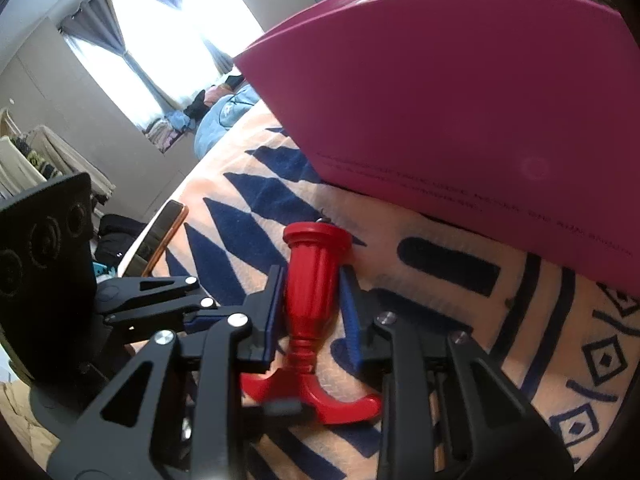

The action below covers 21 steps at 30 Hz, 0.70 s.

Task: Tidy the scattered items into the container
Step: 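Lift the red T-handle tool with both tools and carry it over the box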

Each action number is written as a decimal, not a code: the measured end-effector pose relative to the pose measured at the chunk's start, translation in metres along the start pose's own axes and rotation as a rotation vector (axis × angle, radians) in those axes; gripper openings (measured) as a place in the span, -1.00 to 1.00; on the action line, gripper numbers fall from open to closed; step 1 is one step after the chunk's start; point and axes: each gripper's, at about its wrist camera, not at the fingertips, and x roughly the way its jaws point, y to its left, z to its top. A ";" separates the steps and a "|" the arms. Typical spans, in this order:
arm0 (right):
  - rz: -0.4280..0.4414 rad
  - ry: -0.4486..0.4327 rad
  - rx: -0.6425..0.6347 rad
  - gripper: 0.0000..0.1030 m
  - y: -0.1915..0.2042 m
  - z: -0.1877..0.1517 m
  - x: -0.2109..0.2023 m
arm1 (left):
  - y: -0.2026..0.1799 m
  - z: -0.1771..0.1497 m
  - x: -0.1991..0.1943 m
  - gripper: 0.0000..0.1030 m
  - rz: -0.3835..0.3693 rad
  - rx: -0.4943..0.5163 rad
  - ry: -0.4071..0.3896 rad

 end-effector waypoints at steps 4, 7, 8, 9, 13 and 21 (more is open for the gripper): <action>0.019 -0.012 0.023 -0.43 -0.003 -0.003 -0.007 | 0.004 -0.001 -0.004 -0.39 -0.018 -0.043 -0.009; 0.041 -0.026 0.044 -0.45 -0.005 -0.006 -0.015 | 0.001 -0.001 -0.004 -0.39 -0.020 -0.044 -0.011; 0.049 -0.032 0.050 -0.45 -0.006 -0.007 -0.018 | -0.001 -0.001 -0.004 -0.39 -0.021 -0.043 -0.009; 0.056 -0.038 0.057 -0.46 -0.007 -0.008 -0.021 | -0.002 -0.001 -0.002 -0.39 -0.017 -0.044 -0.007; 0.081 -0.060 0.078 -0.46 -0.010 -0.013 -0.033 | -0.010 -0.002 0.000 -0.45 -0.022 -0.029 -0.008; 0.102 -0.112 0.087 -0.47 -0.011 -0.021 -0.061 | -0.028 0.004 -0.001 -0.57 -0.053 -0.004 -0.010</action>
